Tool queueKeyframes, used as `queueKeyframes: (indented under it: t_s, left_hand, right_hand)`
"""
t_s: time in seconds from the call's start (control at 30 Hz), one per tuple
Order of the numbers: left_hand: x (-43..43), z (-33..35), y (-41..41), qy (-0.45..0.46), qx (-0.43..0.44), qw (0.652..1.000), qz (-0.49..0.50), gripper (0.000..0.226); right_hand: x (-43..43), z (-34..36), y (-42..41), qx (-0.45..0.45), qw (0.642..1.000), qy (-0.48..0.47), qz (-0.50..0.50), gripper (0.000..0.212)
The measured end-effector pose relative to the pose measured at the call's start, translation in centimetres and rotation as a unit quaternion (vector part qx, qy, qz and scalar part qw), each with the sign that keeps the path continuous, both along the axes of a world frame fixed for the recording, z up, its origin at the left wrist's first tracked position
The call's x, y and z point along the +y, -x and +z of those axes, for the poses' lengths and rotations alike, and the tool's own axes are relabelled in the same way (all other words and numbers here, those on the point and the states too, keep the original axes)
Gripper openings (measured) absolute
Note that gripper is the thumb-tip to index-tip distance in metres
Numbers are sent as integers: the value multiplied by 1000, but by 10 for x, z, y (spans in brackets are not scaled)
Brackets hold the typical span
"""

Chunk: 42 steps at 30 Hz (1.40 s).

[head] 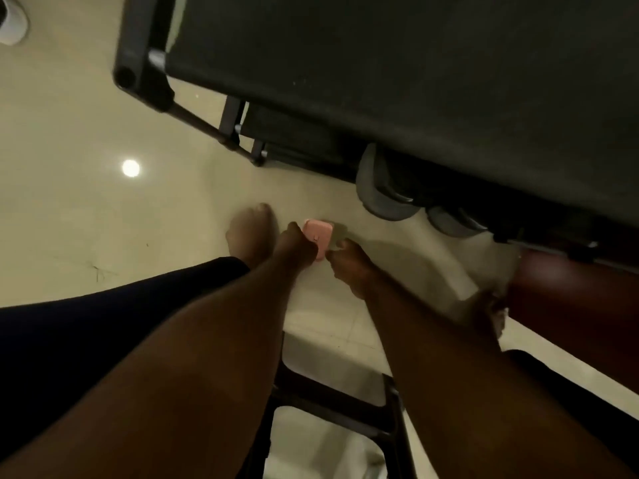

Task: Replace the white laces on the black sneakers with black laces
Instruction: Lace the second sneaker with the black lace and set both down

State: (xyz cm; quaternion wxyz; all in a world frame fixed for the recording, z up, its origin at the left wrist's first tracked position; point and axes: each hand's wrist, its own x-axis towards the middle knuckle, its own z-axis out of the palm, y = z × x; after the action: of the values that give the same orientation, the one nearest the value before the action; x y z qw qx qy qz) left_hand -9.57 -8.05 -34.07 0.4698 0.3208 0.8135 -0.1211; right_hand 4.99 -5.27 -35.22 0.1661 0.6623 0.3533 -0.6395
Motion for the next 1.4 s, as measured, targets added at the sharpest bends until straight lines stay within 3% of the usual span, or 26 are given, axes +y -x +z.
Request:
queueKeyframes:
  t_s: [0.1,0.17,0.23,0.27,0.37,0.47,0.53,0.73,0.9,1.03,1.07,1.17,1.27,1.4]
  left_hand:
    - [-23,-59,35,-51,145,987,-47,84]
    - [-49,-119,47,-33,137,989,-33,84]
    - [-35,-94,43,-31,107,993,-24,83]
    - [-44,-116,48,-31,98,994,-24,83]
    - [-18,-32,30,-33,82,996,-2,84]
    - [16,74,-17,7,-101,992,80,41]
    - [20,117,-41,19,-168,981,92,27]
    - [5,211,-81,-55,-320,931,167,37]
    - [-1,278,-135,-137,-375,907,135,36]
    - [4,335,-181,-190,-418,880,122,31]
    - [8,349,-195,-200,-426,876,106,29]
    - [20,378,-231,-216,-446,866,68,36]
    - [36,398,-270,-245,-466,848,57,46]
    - [66,420,-326,-268,-484,832,45,34]
  right_hand:
    - [3,-6,12,47,998,-41,11,35]
    - [6,-2,13,55,997,-60,12,29]
    - [9,6,11,58,996,-36,-50,28]
    - [11,11,9,54,997,-36,-46,31]
    - [16,26,0,33,997,-67,-6,36]
    - [23,64,-16,19,994,-103,19,38]
    - [21,97,-34,16,992,-128,15,38]
    - [17,206,-97,-2,962,-268,-58,25]
    - [0,304,-165,16,937,-350,-7,49]
    - [-11,370,-210,7,923,-368,108,80]
    - [-13,389,-222,4,915,-384,120,82]
    - [-11,433,-252,-34,881,-447,152,61]
    - [-3,469,-290,-90,847,-486,193,71]
    - [18,499,-343,-125,821,-508,230,79]
